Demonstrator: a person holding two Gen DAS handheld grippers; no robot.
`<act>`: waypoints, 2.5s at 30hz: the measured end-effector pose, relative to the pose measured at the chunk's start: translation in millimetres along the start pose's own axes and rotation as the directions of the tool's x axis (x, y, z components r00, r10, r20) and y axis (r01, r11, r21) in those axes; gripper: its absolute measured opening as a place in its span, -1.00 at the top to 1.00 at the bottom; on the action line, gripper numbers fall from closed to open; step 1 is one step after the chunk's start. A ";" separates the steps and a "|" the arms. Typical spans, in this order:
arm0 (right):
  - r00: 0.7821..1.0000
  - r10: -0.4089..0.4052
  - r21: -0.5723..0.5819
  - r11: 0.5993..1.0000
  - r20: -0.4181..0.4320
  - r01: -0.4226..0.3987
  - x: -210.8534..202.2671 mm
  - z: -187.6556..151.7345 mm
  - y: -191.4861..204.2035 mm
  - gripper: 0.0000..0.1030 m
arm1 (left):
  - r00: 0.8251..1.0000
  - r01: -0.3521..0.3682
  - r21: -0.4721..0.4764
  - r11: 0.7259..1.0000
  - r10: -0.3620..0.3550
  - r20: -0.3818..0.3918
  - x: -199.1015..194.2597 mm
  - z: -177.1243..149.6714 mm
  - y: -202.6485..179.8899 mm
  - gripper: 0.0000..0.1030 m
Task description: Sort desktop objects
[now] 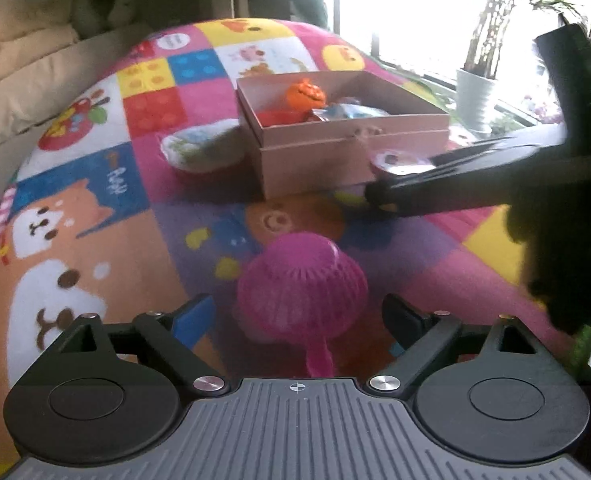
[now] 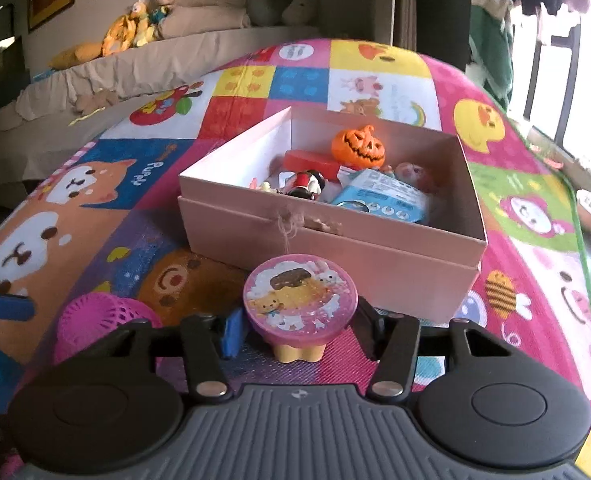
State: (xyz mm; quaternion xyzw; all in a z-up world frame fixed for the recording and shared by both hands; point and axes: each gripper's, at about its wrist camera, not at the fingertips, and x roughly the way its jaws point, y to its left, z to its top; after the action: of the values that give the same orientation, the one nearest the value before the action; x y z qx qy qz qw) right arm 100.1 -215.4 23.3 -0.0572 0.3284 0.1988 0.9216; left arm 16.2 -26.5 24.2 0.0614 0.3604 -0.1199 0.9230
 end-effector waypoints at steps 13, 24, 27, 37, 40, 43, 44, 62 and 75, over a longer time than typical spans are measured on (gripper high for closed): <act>0.995 0.100 -0.039 0.994 -0.017 -0.100 -76.0 6.9 -16.7 -0.05 | 1.000 0.026 0.031 0.999 -0.026 0.017 9.5 13.9 -11.5 -0.52; 0.949 0.026 -0.016 1.000 0.315 -0.022 -141.8 62.4 -47.4 -0.05 | 0.946 -0.037 0.078 0.996 0.010 0.325 -36.1 145.0 -2.2 -0.52; 0.947 0.018 0.002 1.000 0.320 -0.020 -132.1 63.9 -56.1 -0.05 | 0.954 -0.021 0.071 0.997 -0.002 0.301 -2.0 178.1 -5.2 -0.52; 0.976 0.004 0.077 0.997 0.217 -0.021 -83.1 54.5 -88.4 -0.05 | 0.987 0.029 0.033 0.999 -0.034 0.155 121.1 216.3 -7.3 -0.53; 0.982 -0.002 0.093 0.996 0.190 -0.016 -71.9 51.8 -92.9 -0.05 | 0.995 0.026 0.030 0.999 -0.029 0.101 142.4 210.5 -4.0 -0.54; 0.984 0.004 0.099 0.995 0.181 -0.022 -69.0 48.9 -93.1 -0.05 | 0.996 0.026 0.039 0.999 -0.030 0.086 145.4 203.7 -2.1 -0.63; 0.984 0.005 0.098 0.995 0.179 -0.023 -68.2 49.2 -92.2 -0.05 | 0.996 0.026 0.044 0.999 -0.030 0.086 144.4 201.5 -1.2 -0.64; 0.996 -0.063 -0.028 0.997 0.060 0.065 24.1 102.1 -65.0 -0.05 | 0.991 -0.017 -0.116 0.993 0.032 0.128 47.4 82.3 46.2 -0.86; 0.992 0.037 -0.027 0.999 -0.122 -0.041 108.5 128.8 -7.2 0.18 | 0.995 0.026 -0.208 0.978 -0.006 0.095 43.3 38.7 70.2 -0.93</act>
State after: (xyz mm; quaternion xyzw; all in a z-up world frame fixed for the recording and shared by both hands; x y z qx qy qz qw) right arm 254.5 -155.9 55.2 -0.0761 0.3818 0.2177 0.8950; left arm 90.8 25.8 25.0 -0.0447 0.3279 -0.0914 0.9392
